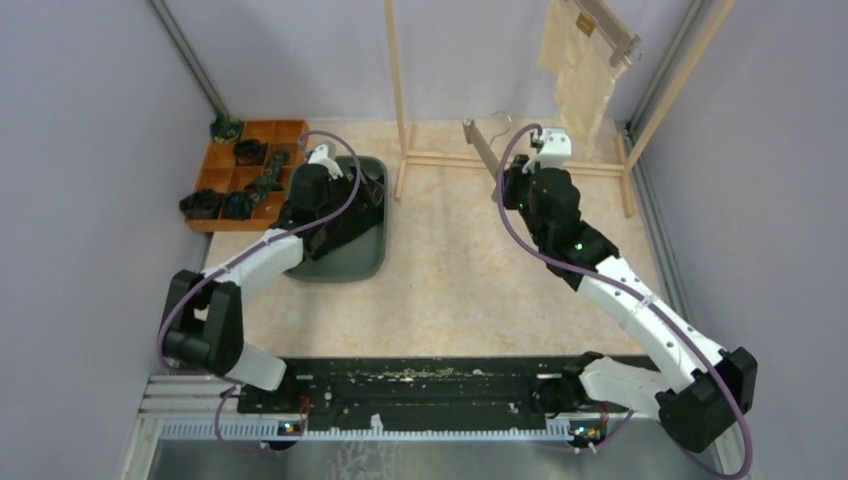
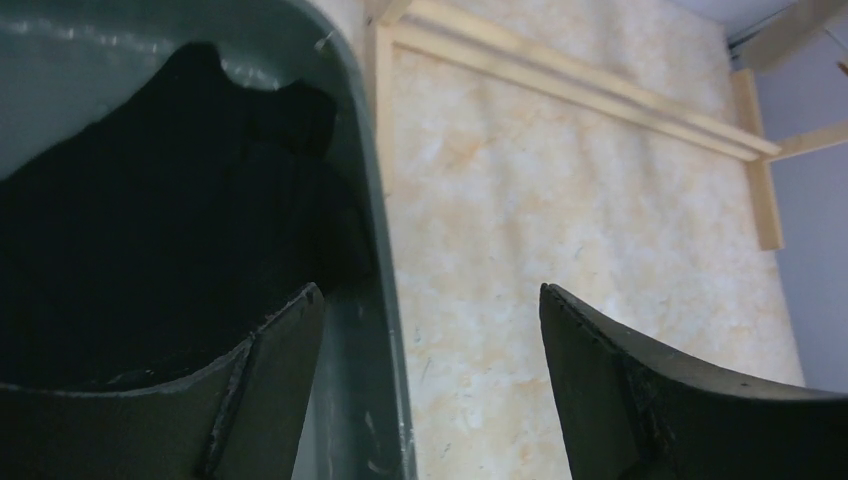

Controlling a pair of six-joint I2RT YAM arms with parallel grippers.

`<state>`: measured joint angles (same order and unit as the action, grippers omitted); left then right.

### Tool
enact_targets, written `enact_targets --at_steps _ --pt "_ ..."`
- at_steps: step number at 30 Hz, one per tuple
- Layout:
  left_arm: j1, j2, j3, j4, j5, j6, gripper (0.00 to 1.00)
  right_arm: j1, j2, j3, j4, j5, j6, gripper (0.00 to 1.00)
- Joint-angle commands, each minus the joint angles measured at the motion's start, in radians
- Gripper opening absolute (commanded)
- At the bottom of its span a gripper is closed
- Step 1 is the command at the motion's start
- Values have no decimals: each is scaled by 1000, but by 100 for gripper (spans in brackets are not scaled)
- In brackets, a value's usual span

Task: Clip the underwear to the hanger
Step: Pick up the underwear from the bin.

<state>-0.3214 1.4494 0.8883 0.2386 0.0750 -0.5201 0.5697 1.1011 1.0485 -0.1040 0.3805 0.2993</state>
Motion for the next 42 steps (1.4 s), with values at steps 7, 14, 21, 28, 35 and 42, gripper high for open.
enact_targets --at_steps 7,14,21,28,35,42 --pt "7 175 45 -17 -85 -14 82 12 -222 -145 43 -3 41 0" --pt "21 204 56 -116 -288 -14 82 12 -247 -189 35 -8 51 0" --pt "45 283 96 -156 -332 -6 82 12 -238 -207 53 -19 58 0" --pt "44 378 180 -235 -421 4 82 12 -237 -222 54 -23 64 0" --pt "37 439 226 -277 -492 23 50 12 -235 -238 66 -30 67 0" --pt "33 439 236 -291 -493 24 0 12 -234 -250 68 -28 72 0"
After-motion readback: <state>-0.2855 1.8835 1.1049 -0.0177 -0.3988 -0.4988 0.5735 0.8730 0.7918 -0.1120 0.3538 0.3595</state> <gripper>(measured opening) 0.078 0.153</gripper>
